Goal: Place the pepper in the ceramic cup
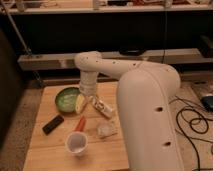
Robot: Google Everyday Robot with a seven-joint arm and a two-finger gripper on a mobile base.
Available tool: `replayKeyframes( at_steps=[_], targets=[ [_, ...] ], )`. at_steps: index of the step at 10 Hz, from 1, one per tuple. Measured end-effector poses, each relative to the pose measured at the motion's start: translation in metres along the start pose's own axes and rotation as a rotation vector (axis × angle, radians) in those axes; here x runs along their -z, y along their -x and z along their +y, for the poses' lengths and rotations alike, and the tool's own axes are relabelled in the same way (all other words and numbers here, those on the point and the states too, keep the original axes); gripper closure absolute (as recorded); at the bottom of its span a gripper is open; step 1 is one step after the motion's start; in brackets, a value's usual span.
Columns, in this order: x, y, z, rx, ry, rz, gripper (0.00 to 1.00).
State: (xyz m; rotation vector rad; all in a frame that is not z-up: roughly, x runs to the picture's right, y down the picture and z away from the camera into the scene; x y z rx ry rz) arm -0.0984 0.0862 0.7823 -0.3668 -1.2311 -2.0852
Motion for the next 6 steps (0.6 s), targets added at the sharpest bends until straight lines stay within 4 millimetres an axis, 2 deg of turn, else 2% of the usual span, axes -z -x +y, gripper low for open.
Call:
replayKeyframes(
  at_steps=[6],
  targets=[
    [-0.0094,-0.0052,-0.0044,0.045,0.013,-0.001,0.20]
  ],
)
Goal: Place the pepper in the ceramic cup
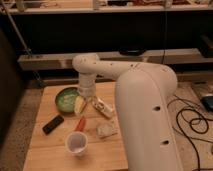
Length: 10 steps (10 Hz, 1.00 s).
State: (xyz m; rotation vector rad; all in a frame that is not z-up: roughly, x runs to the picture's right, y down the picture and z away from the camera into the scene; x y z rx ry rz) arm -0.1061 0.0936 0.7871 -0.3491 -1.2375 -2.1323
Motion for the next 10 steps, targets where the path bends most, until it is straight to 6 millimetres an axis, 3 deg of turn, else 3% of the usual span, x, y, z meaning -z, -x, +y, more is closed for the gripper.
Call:
replayKeyframes(
  at_steps=[10],
  targets=[
    [-0.015,-0.010,-0.009,0.084,0.043,0.004,0.20]
  ],
)
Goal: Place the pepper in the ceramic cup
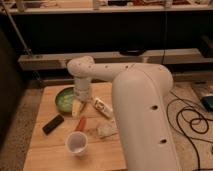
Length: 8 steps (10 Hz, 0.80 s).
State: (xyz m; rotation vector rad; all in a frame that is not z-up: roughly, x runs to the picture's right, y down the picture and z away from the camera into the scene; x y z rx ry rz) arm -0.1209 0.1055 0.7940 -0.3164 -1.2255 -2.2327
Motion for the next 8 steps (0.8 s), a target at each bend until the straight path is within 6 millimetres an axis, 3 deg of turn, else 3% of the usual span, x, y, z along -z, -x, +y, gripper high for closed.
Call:
replayKeyframes(
  at_steps=[4,8],
  targets=[
    [-0.003,0.000,-0.003,-0.002,0.040,-0.004,0.20],
    [-0.039,-0.019,-0.036,-0.075,0.098,0.037,0.20]
  ],
)
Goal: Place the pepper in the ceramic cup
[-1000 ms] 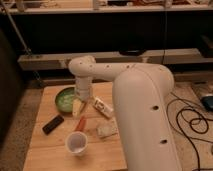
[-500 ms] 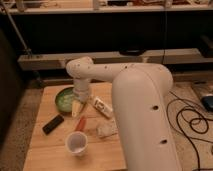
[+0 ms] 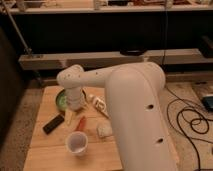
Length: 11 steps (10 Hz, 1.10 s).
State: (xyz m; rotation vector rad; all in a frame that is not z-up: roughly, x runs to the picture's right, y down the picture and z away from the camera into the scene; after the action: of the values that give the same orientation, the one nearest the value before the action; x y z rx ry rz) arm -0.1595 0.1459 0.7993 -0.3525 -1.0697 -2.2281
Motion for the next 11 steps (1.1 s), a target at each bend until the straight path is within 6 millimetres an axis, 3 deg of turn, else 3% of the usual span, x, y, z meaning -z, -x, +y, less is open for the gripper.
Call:
replayKeyframes(
  at_steps=[3,6,9,11],
  targets=[
    [-0.017,-0.001,-0.011,-0.043,0.003,0.071,0.20],
    [-0.020,0.009,-0.015,-0.152,0.062,0.116,0.20],
    [-0.031,0.012,-0.005,-0.254,0.051,0.100,0.20],
    [-0.054,0.016,0.014,-0.283,-0.036,0.081,0.20]
  ],
)
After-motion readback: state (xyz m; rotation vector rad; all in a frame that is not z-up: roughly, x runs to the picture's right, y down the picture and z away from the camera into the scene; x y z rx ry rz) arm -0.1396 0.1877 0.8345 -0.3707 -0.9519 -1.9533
